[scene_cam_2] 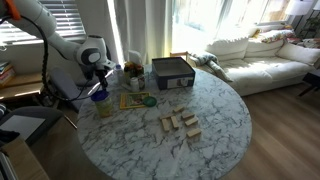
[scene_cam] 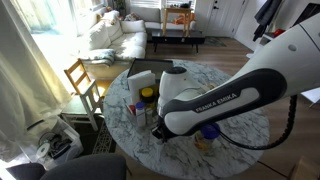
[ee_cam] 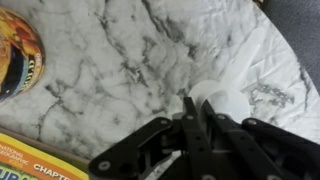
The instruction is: Put the bowl with the blue lid on top of the yellow bowl and the put the measuring cup on top
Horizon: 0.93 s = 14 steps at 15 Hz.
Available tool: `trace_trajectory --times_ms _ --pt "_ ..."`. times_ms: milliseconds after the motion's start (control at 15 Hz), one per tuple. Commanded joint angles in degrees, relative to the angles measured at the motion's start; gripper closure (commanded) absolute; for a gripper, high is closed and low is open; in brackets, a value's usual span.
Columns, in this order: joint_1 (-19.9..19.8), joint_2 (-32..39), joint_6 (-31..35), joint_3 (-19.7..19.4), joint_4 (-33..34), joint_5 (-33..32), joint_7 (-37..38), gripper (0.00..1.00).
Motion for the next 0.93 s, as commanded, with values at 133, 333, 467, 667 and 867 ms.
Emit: trace_trajectory --times_ms 133,333,467,667,867 --pt "0.01 0.59 -0.55 0.50 1.50 -0.19 -0.80 0.99" --pt "-0.30 -2.72 -1.59 0.35 0.32 -0.94 -2.45 0.99" --pt "-0.44 -6.20 -3.08 -0.46 -1.24 -1.95 -2.62 0.99" --pt "-1.22 -11.67 -8.18 -1.09 -2.69 -3.55 -2.53 0.99" --pt "-2.95 -17.07 -13.40 -1.49 -4.74 -5.21 -3.21 0.99"
